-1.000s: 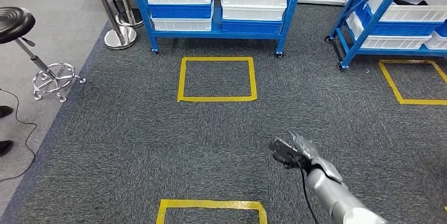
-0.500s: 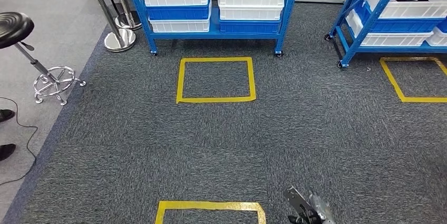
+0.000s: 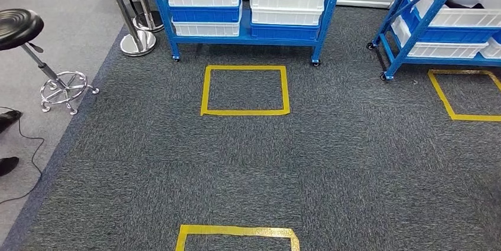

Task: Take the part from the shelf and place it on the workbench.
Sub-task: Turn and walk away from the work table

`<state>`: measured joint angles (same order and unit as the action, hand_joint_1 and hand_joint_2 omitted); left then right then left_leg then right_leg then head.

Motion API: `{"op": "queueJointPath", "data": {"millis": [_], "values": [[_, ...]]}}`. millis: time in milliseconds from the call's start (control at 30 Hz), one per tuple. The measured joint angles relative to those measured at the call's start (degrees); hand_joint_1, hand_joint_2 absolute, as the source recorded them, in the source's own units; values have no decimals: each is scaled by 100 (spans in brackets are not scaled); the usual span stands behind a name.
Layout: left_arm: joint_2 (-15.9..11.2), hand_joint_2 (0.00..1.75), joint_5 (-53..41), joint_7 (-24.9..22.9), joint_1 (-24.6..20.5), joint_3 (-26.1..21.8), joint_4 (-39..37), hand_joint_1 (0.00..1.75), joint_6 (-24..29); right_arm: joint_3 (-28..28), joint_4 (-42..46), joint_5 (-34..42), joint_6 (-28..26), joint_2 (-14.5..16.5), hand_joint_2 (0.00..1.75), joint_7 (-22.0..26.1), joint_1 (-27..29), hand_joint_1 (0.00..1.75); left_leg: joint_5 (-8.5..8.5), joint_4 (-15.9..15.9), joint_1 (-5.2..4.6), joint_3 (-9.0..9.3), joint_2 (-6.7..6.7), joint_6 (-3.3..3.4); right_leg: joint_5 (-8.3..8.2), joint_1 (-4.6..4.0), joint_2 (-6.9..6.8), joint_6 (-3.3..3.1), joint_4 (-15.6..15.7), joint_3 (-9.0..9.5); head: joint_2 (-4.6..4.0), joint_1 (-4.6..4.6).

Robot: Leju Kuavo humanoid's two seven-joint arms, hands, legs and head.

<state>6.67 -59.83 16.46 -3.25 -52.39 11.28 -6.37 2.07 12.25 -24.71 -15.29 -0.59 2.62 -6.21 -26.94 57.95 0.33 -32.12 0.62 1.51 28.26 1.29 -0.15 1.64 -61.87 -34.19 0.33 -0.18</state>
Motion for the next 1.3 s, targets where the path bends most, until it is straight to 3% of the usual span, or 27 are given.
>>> {"op": "queueJointPath", "data": {"millis": [33, 167, 233, 300, 333, 367, 400, 500, 567, 667, 733, 800, 833, 867, 900, 967, 1033, 1200, 1233, 1300], "values": [[2, 0, 3, -4, -1, -24, 0, 0, -10, 62, -15, 61, 55, 33, 0, -32, 50, 0, -20, 25, -8, -7, -5, -37, -35, -11, 8, -30, 172, 81, 0, -2], [-7, 0, 2, -95, 1, -94, 0, 0, -16, 257, -58, 244, 283, 190, 175, -163, 208, 0, -116, 112, 12, -15, -18, -173, -42, -31, 18, -187, 247, 113, 0, -3], [-14, 0, 3, -100, 9, -115, 0, 0, -7, 323, -75, 283, 358, 270, 87, -298, 228, 0, -408, 535, 29, -192, -25, -225, -58, -21, 11, -253, 267, 117, 0, -4], [-22, 0, 14, -65, 8, -137, 0, 0, 2, 376, -93, 303, 411, 339, 0, -449, 238, 0, -782, 1279, 32, -520, -26, -254, -56, -37, 1, -280, 266, 110, 0, -4], [-31, 0, 20, -33, 7, -152, 0, 0, 10, 404, -101, 317, 428, 375, 0, -512, 245, 0, -869, 1554, 32, -639, -26, -259, -55, -47, -4, -285, 265, 110, 0, -4], [-42, 0, 26, 5, 6, -169, 0, 0, 20, 434, -107, 336, 439, 410, 0, -564, 251, 0, -839, 1630, 31, -662, -26, -254, -55, -56, -6, -288, 263, 113, 0, -4], [-55, 0, 30, 47, 3, -185, 0, 0, 30, 465, -112, 355, 448, 447, 0, -603, 257, 0, -703, 1475, 29, -575, -26, -239, -54, -62, -6, -289, 262, 120, 0, -4], [-100, 0, 24, 141, -28, -204, 0, 0, 50, 532, -116, 362, 458, 535, 0, -650, 263, 0, -209, 369, 4, -27, -30, -145, -52, -82, -1, -277, 255, 136, 0, -3], [-121, 0, 14, 180, -53, -206, 0, 0, 57, 557, -117, 355, 446, 573, 0, -672, 263, 0, -149, 29, -28, 117, -33, -97, -59, -88, -1, -230, 254, 128, 0, -3], [-132, 0, -6, 211, -54, -208, 0, 0, 62, 623, -117, 366, 418, 593, 0, -727, 263, 0, -89, -56, -13, 147, -38, -19, -44, -83, 1, -131, 236, 120, 0, -3], [-132, 0, -14, 220, -56, -208, 0, 0, 61, 667, -117, 368, 416, 594, 0, -769, 264, 0, -31, -127, 23, 177, -55, 45, 199, -84, 8, -82, -109, -32, 0, 1], [-132, 0, -15, 222, -58, -208, 0, 0, 58, 704, -118, 367, 418, 595, 0, -812, 269, 0, -21, -130, 17, 166, -64, 68, 570, -68, 12, -50, -807, -355, 0, 2], [-132, 0, -16, 217, -57, -209, 0, 0, 56, 717, -119, 362, 419, 595, 0, -834, 273, 0, -22, -127, 15, 164, -64, 69, 666, -57, 12, -35, -1096, -490, 0, 1], [-131, 0, -20, 211, -57, -209, 0, 0, 54, 724, -121, 350, 420, 595, 0, -850, 278, 0, -27, -124, 15, 165, -63, 67, 650, -45, 11, -21, -1213, -543, 0, 1], [-127, 0, -24, 203, -57, -209, 0, 0, 52, 728, -122, 333, 421, 594, 0, -862, 282, 0, -37, -116, 17, 171, -60, 62, 526, -32, 10, -12, -1111, -491, 0, 2], [-113, 0, -34, 191, -54, -208, 0, 0, 51, 737, -124, 297, 423, 592, 0, -872, 285, 0, -73, -83, 25, 182, -51, 26, 147, -8, 10, -13, -408, -143, 0, 2], [-100, 0, -50, 181, -57, -208, 0, 0, 54, 748, -123, 280, 423, 592, 0, -872, 281, 0, -120, -28, 10, 172, -46, -42, -23, -20, 16, -53, 150, 123, 0, 1], [-91, 0, -91, 160, -66, -208, 0, 0, 71, 755, -123, 252, 423, 598, 0, -872, 280, 0, -255, 112, 20, 136, -44, -194, -2, -32, 18, -217, 279, 195, 0, -1], [-87, 0, -94, 160, -67, -208, 0, 0, 73, 755, -123, 245, 423, 600, 0, -872, 280, 0, -382, 330, 28, 37, -45, -219, -3, -23, 14, -250, 295, 208, 0, -1], [-82, 0, -97, 158, -65, -208, 0, 0, 77, 755, -123, 220, 424, 602, 0, -870, 281, 0, -714, 1052, 40, -332, -47, -255, 15, -33, 8, -297, 298, 220, 0, -2]]}}
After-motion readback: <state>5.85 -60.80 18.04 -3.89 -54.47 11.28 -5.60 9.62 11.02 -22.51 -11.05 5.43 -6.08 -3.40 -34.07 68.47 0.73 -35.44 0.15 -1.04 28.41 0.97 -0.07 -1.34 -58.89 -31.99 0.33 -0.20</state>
